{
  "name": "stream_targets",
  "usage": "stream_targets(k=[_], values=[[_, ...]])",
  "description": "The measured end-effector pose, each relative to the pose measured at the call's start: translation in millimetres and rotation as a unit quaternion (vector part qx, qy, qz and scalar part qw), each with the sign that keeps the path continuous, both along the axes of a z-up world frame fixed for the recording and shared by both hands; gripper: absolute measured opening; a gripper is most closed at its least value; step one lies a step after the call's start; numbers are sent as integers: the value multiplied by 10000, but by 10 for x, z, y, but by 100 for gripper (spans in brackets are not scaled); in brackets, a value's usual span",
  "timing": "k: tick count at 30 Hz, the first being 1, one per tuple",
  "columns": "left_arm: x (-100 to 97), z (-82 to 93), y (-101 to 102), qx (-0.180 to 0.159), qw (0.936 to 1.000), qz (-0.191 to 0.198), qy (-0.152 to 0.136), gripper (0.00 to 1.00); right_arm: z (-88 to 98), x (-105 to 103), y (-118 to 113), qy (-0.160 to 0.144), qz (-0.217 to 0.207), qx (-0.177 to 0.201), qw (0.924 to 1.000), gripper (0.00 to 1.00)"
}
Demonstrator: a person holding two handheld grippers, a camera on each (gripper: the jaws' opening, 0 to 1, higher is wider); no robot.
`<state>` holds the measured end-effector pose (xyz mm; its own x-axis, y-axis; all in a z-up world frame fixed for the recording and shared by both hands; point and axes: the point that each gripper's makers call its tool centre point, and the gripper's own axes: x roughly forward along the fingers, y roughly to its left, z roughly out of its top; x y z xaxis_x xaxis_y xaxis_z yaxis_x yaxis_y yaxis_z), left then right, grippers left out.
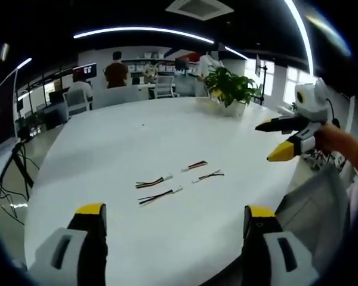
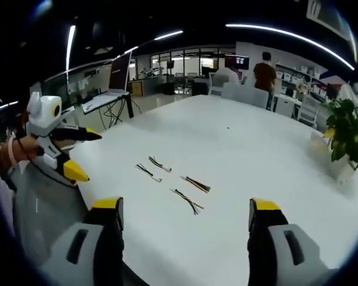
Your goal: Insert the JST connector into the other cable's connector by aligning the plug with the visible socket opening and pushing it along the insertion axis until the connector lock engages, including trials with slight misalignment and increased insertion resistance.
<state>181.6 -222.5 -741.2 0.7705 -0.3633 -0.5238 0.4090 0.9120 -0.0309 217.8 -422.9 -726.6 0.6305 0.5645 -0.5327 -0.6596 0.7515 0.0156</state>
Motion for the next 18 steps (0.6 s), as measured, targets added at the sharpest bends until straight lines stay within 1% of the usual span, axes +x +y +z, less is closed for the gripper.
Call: stream_targets(k=[4,7,11,14,18], values=[[40,43,-2,44,10000,0,-71,93,-29,47,47,-10,94,10,10000,83],[71,85,-22,-27,9999,20,-144,92,-30,75,101,-19,194,37,9998,82],[88,66,-58,-8,9999,-35,-129,92,-40,110,133,-6,232,106,9997,82],[103,35,-82,18,9999,-88,-90,92,-54,133,139,-31,274,68,9996,81],[152,34,-109,44,9998,-152,-112,92,-90,153,157,-12,346,51,9994,80]])
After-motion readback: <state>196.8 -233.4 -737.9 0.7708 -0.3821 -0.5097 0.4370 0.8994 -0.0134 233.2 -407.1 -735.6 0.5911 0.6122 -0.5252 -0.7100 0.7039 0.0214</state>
